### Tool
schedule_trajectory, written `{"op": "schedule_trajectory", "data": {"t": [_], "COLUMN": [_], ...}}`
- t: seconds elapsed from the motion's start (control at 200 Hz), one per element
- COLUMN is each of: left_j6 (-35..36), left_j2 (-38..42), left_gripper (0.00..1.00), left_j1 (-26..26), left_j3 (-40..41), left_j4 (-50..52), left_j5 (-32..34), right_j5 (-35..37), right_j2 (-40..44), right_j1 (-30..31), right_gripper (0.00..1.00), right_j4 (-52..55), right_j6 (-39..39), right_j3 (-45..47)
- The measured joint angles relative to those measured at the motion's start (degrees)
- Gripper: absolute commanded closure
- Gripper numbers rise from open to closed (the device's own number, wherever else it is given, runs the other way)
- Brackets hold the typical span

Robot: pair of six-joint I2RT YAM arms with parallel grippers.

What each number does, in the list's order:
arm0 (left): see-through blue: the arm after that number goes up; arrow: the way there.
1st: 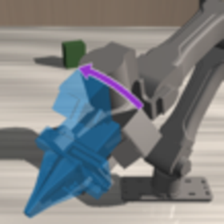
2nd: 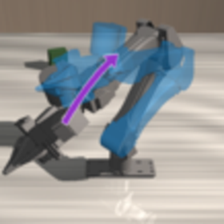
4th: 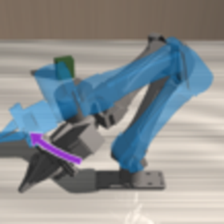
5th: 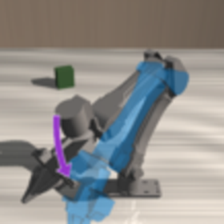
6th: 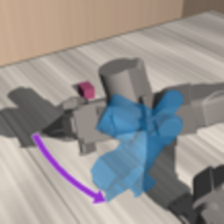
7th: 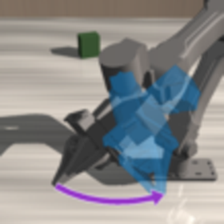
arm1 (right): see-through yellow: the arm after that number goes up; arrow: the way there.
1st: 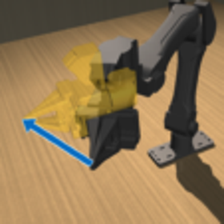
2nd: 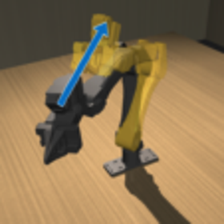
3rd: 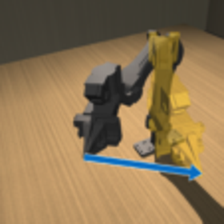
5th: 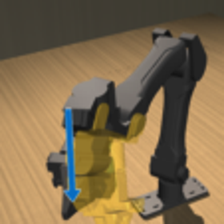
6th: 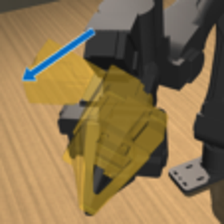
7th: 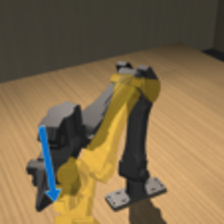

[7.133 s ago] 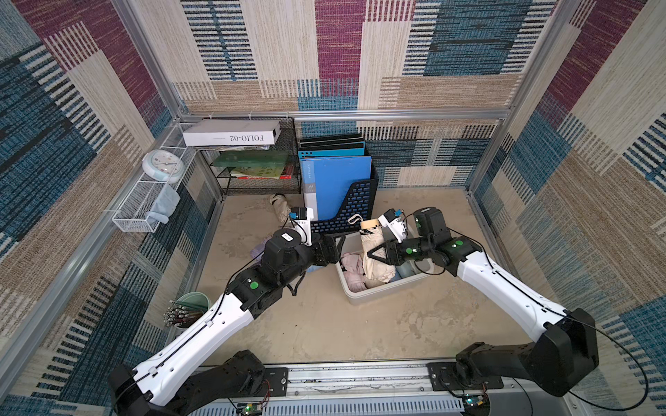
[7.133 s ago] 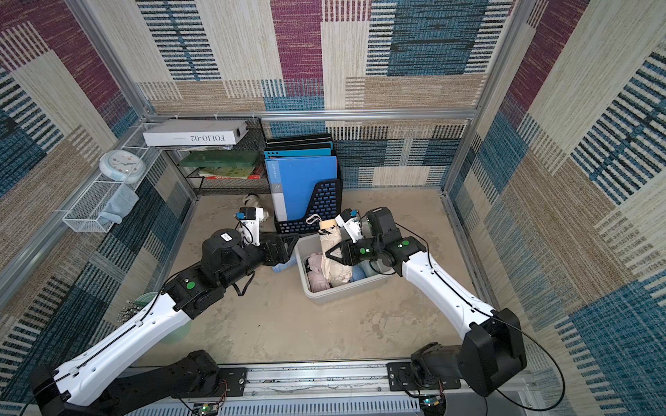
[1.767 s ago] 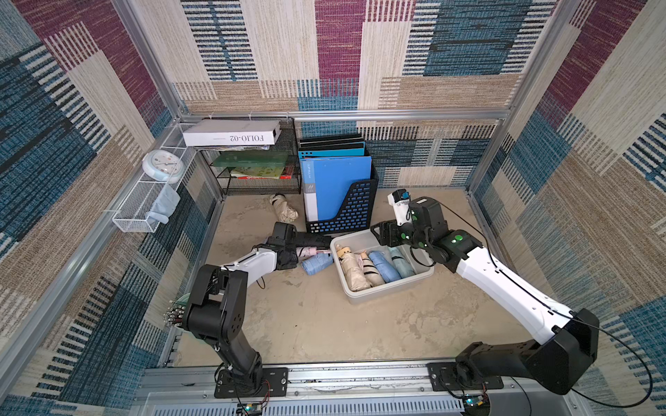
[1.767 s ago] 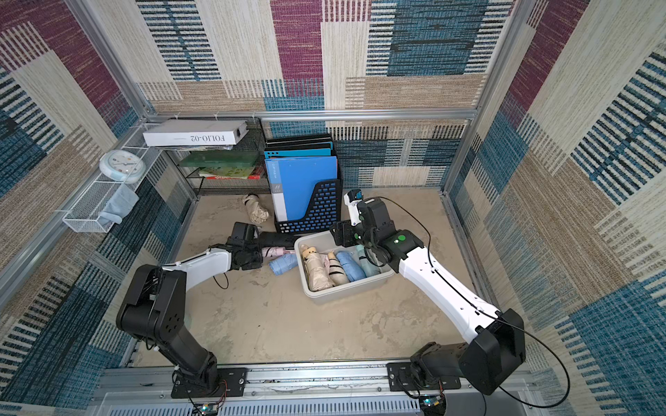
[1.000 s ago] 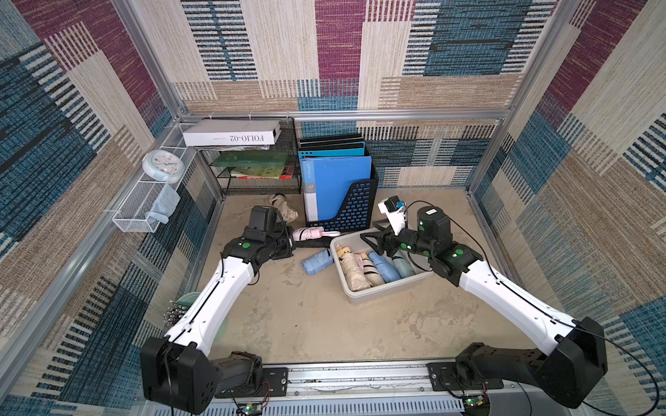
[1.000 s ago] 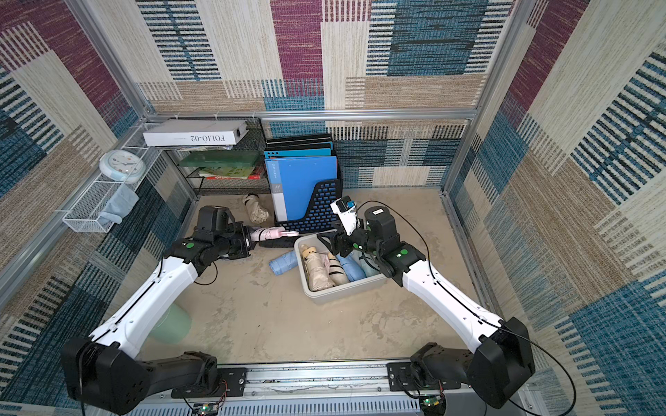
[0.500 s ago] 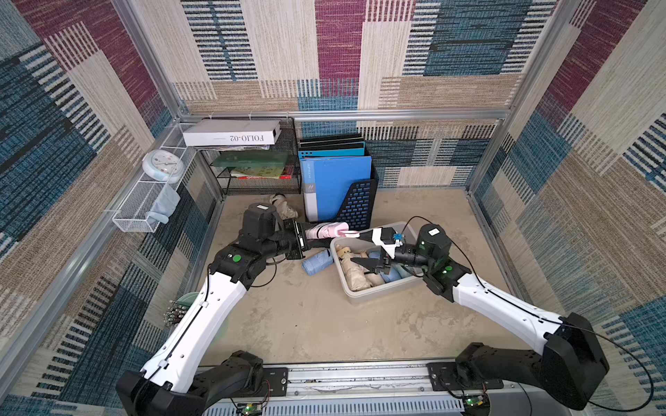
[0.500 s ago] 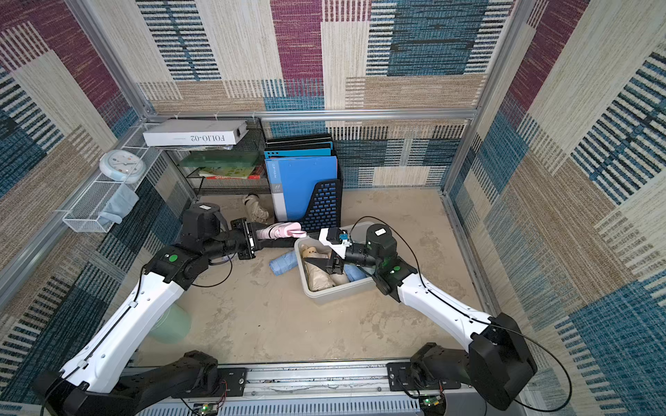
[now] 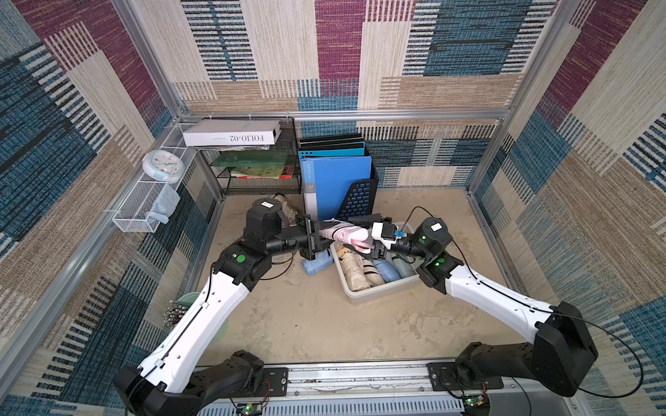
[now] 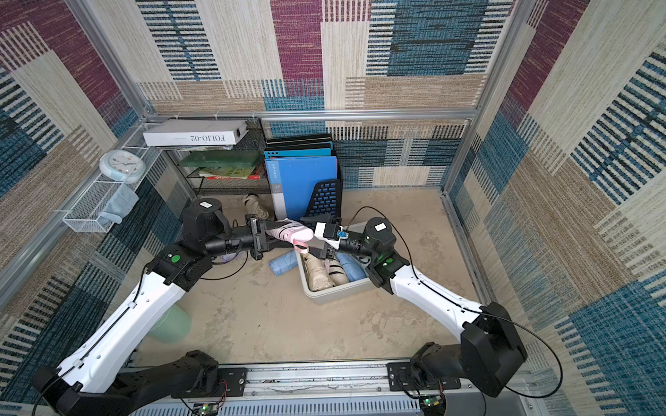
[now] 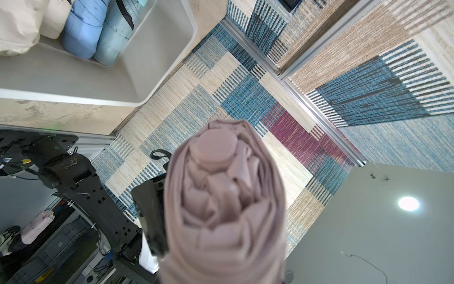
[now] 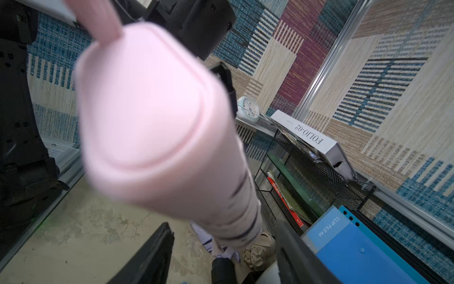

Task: Put the umbrella into the storage box
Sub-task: Pick up the umbrella from the center of the board.

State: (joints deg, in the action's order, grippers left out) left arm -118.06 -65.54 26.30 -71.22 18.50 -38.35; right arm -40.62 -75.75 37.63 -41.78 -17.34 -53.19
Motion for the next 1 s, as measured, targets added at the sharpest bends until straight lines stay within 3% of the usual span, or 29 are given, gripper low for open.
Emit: {"op": "schedule_trajectory", "data": {"t": [0.326, 0.696, 0.741, 0.806, 0.862, 0.932, 0.997], "left_j6": [0.0, -0.2, -0.3, -0.5, -0.2, 0.4, 1.3], "left_j2": [0.0, -0.3, -0.3, -0.3, -0.2, 0.3, 1.3], "left_gripper": [1.0, 1.0, 0.9, 0.59, 0.41, 0.25, 0.18], "left_j1": [2.2, 3.5, 3.5, 3.5, 3.7, 4.0, 4.0], "left_j3": [0.2, -0.5, -0.8, -0.9, -1.0, -1.0, -1.0], "left_j4": [-1.7, 0.0, 0.5, 1.3, 2.0, 2.1, 2.4], "left_j5": [-0.5, -0.8, -0.8, -0.8, -0.4, 1.3, 2.7], "right_j5": [-9.6, -14.0, -14.4, -14.8, -15.0, -15.8, -16.4], "right_j2": [0.0, 0.0, -0.1, -0.1, -0.1, -0.1, 0.0], "right_j1": [0.5, 0.3, 0.3, 0.3, 0.3, 0.5, 0.6], "right_gripper": [0.51, 0.72, 0.74, 0.76, 0.78, 0.8, 0.81], "right_j4": [3.7, 10.0, 10.7, 11.3, 12.0, 13.6, 14.6], "right_j6": [-4.5, -13.7, -14.7, -15.7, -16.3, -16.3, -16.3], "right_j3": [-5.1, -7.9, -8.2, -8.3, -8.4, -8.3, -7.9]}}
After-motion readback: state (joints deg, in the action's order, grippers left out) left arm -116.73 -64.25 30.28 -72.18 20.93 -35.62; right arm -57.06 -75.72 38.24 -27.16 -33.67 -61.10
